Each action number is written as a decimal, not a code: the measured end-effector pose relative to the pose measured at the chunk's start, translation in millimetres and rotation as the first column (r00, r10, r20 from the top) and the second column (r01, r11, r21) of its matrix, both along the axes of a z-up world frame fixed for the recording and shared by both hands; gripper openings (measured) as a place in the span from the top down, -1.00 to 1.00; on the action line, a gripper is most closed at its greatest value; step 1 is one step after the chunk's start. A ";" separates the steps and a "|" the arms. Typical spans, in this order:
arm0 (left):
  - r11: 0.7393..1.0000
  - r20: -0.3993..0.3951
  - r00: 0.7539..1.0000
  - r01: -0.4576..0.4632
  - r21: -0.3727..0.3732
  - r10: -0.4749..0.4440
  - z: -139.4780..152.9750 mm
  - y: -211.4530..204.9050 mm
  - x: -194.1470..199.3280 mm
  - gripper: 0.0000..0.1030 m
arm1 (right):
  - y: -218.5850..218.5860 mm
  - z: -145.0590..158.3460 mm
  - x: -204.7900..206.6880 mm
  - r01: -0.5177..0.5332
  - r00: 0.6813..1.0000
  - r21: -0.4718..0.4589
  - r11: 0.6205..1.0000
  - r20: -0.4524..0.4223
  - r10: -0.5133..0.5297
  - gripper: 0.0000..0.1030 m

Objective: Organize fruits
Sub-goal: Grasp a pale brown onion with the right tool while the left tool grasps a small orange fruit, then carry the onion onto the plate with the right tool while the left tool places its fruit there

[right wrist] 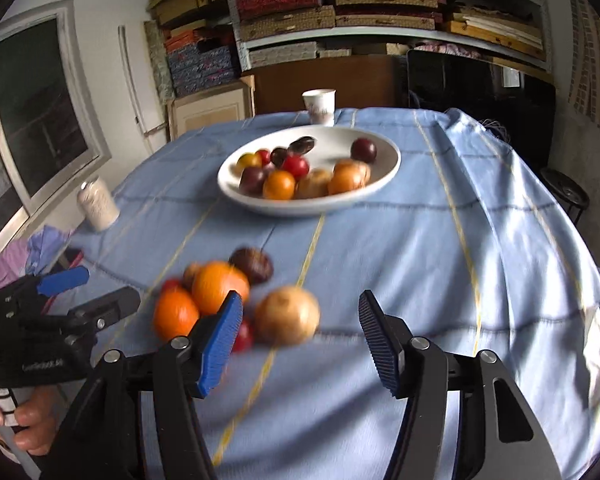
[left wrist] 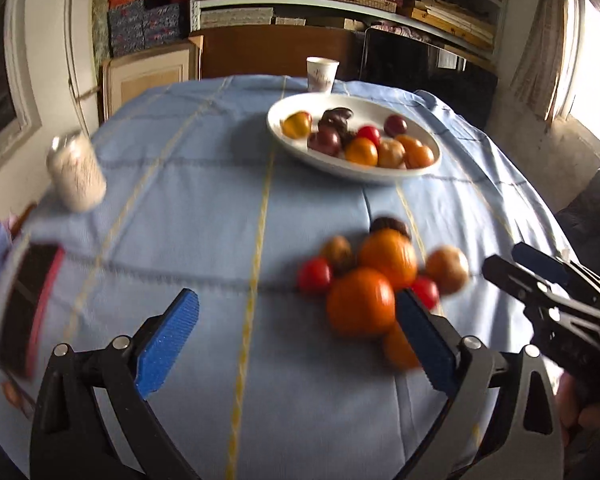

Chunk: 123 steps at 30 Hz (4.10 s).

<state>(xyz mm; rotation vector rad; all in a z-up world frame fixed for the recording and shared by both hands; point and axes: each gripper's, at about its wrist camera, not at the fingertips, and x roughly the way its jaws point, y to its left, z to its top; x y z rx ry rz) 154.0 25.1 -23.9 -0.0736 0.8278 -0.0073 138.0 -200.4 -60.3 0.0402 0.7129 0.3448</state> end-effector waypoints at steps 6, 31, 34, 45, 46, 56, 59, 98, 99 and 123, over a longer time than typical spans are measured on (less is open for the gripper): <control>0.997 0.019 1.000 0.009 -0.076 -0.008 -7.6 8.1 -10.4 -0.90 | 0.2 -14.0 -3.8 -0.014 1.000 0.015 1.000 -0.022 0.014 -0.19; 0.990 -0.035 0.999 0.026 -0.140 -0.031 -16.9 11.1 0.7 -0.90 | 7.8 -27.7 27.3 0.048 0.992 0.029 0.998 -0.116 -0.044 -0.19; 0.989 -0.034 0.999 0.024 -0.147 -0.029 -16.8 12.1 0.8 -0.90 | 10.0 -27.4 31.4 0.052 0.991 0.026 0.998 -0.121 -0.049 -0.19; 0.986 -0.030 0.999 0.033 -0.165 -0.039 -17.0 13.8 0.3 -0.90 | 16.3 -32.2 41.4 0.060 0.986 0.028 0.998 -0.156 -0.055 -0.19; 0.985 -0.031 0.999 0.034 -0.167 -0.039 -17.1 14.2 0.5 -0.90 | 16.9 -32.7 42.2 0.059 0.986 0.028 0.998 -0.160 -0.054 -0.19; 0.984 -0.031 0.999 0.036 -0.175 -0.042 -17.9 15.0 0.5 -0.90 | 21.2 -36.6 48.1 0.055 0.982 0.024 0.998 -0.183 -0.050 -0.09; 0.983 -0.032 0.999 0.036 -0.178 -0.042 -17.9 15.1 0.7 -0.90 | 22.0 -36.6 47.9 0.050 0.982 0.024 0.998 -0.182 -0.045 -0.06; 0.988 -0.160 0.978 0.123 -0.092 -0.136 -29.1 -70.5 12.1 0.13 | -29.0 -26.9 22.0 0.103 0.990 0.224 0.969 -0.119 -0.078 0.12; 0.989 -0.165 0.977 0.120 -0.092 -0.134 -29.8 -71.0 14.5 0.12 | -28.6 -26.5 21.3 0.099 0.990 0.226 0.969 -0.118 -0.073 0.12; 0.990 -0.131 0.983 0.116 -0.086 -0.126 -25.2 -65.2 10.4 0.15 | -32.3 -38.0 27.4 0.142 0.979 0.216 0.966 -0.173 -0.106 0.12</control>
